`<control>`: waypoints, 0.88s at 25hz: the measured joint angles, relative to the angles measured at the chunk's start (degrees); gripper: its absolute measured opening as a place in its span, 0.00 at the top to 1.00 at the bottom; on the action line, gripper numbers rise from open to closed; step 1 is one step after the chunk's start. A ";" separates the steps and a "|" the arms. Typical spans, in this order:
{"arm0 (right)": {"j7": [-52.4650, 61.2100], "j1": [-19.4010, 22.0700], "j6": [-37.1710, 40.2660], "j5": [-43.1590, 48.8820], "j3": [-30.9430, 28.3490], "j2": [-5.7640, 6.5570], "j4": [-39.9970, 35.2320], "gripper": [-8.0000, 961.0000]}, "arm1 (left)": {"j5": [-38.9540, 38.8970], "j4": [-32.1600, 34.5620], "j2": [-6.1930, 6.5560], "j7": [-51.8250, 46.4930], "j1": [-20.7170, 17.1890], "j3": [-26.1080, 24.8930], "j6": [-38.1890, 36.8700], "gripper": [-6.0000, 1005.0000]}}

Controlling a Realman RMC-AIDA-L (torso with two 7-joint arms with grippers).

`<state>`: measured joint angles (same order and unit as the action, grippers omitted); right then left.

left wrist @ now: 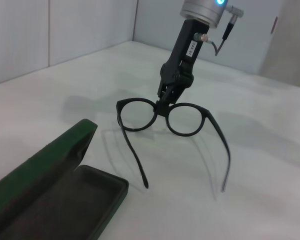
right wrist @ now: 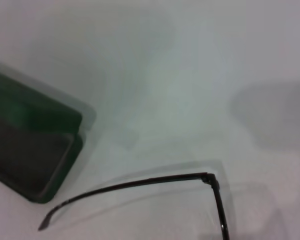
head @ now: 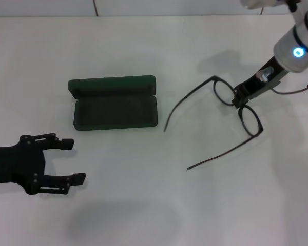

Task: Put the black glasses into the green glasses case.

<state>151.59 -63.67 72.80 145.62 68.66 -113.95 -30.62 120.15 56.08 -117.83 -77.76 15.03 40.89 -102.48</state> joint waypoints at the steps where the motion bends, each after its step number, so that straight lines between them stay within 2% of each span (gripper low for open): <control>1: -0.05 0.92 0.28 -0.17 -0.21 0.14 -1.42 0.94 | -0.18 -0.01 -0.16 -0.62 -0.04 -0.10 0.00 0.12; 7: -3.11 9.13 1.26 -3.81 -7.48 0.47 -12.81 0.94 | -0.63 -1.95 -0.36 -2.24 0.38 0.12 -0.21 0.12; 10: -9.29 12.23 0.35 -11.63 -11.47 0.35 -14.99 0.94 | -0.43 -3.94 -0.17 -1.92 1.04 0.18 -0.24 0.12; 15: -24.16 16.53 -0.39 -29.80 -12.16 -0.06 -13.58 0.94 | 0.50 -8.37 0.16 -1.95 3.57 0.24 -0.24 0.12; 18: -32.40 16.93 0.84 -38.96 -12.14 -0.67 -9.52 0.94 | 0.53 -9.80 0.38 -2.13 4.25 0.26 -0.27 0.13; 22: -39.49 16.63 2.13 -45.26 -11.62 -1.49 -4.76 0.94 | -0.71 -10.48 0.28 0.13 3.97 -0.18 -0.88 0.14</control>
<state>112.11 -47.04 74.93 100.36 57.04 -115.45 -35.38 119.44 45.60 -117.55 -77.63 18.99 40.71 -103.36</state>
